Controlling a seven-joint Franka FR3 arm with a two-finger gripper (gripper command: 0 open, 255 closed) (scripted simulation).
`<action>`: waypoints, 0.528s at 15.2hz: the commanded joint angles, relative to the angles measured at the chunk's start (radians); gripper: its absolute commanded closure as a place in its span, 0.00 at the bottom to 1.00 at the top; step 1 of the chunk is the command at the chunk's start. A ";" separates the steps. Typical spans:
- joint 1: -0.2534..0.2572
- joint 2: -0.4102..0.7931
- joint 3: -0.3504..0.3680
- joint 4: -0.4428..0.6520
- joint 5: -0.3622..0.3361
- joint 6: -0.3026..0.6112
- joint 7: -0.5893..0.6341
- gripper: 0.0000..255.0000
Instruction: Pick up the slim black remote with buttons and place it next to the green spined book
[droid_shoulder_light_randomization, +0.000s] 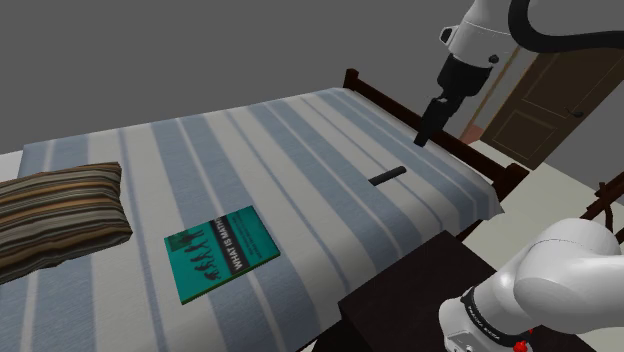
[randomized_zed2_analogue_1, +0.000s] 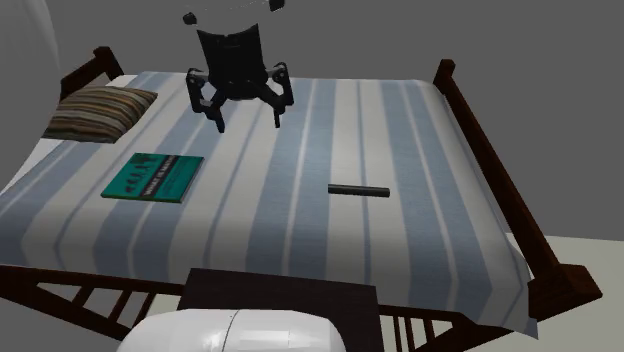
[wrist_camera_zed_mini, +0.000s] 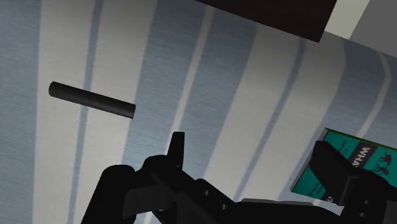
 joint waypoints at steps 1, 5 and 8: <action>0.000 0.000 0.000 0.000 0.000 0.000 0.000 0.00; 0.012 -0.001 -0.098 -0.089 -0.060 0.075 -0.196 0.00; 0.017 0.022 -0.174 -0.136 -0.108 0.138 -0.343 0.00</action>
